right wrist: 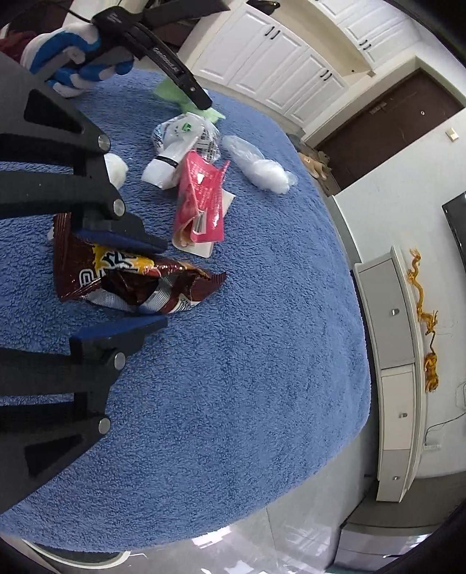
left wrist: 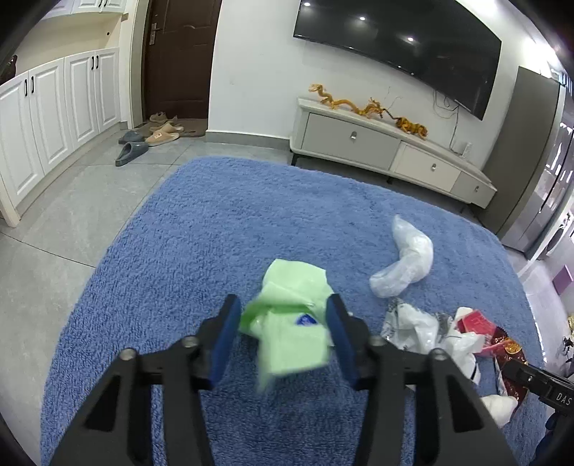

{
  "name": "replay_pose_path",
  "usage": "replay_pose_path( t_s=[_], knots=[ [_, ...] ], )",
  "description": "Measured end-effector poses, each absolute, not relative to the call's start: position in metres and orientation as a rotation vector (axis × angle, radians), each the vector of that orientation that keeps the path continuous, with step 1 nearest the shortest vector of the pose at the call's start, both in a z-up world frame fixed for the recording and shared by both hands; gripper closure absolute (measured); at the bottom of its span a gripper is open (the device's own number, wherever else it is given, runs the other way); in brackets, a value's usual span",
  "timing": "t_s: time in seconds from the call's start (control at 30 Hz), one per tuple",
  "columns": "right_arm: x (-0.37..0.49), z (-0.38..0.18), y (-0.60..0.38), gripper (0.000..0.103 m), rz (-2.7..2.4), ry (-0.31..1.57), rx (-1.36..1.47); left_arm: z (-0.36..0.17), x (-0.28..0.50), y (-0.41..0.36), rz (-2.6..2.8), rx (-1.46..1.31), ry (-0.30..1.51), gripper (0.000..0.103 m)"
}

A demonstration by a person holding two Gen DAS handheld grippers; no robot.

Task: Collect trash
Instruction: 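Grasp the green wrapper with the left tool while the right tool grasps the brown chip bag, then carry both items to the trash bin and open both tools to drop them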

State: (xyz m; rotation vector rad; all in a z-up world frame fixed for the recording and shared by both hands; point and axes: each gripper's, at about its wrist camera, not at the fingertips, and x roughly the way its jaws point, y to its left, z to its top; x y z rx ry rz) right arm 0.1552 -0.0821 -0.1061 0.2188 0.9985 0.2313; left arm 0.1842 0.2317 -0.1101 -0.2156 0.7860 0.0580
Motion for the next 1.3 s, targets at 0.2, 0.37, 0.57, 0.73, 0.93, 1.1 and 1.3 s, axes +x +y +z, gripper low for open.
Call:
replay_pose_path(
  t_s=[0.2, 0.37, 0.57, 0.73, 0.93, 1.1, 1.3],
  knots=[
    [0.136, -0.100, -0.091, 0.080, 0.251, 0.961, 0.229, -0.107, 0.167, 0.227, 0.051, -0.200, 0.756, 0.076],
    [0.118, -0.090, -0.101, 0.081, 0.260, 0.911, 0.270, -0.097, 0.149, 0.227, 0.069, -0.228, 0.729, 0.077],
    [0.102, -0.072, -0.110, 0.081, 0.271, 0.846, 0.312, -0.075, 0.123, 0.217, 0.066, -0.254, 0.693, 0.077],
    [0.085, -0.055, -0.131, 0.081, 0.262, 0.783, 0.345, -0.048, 0.103, 0.177, -0.012, -0.223, 0.657, 0.077],
    [0.056, -0.033, -0.184, 0.081, 0.177, 0.697, 0.392, -0.021, 0.089, 0.089, -0.215, -0.198, 0.651, 0.077],
    [0.019, -0.022, -0.249, 0.081, 0.028, 0.633, 0.414, -0.010, 0.084, -0.006, -0.426, -0.170, 0.681, 0.077],
    [-0.031, -0.031, -0.333, 0.081, -0.180, 0.616, 0.450, -0.011, 0.074, -0.119, -0.624, -0.094, 0.731, 0.077]
  ],
)
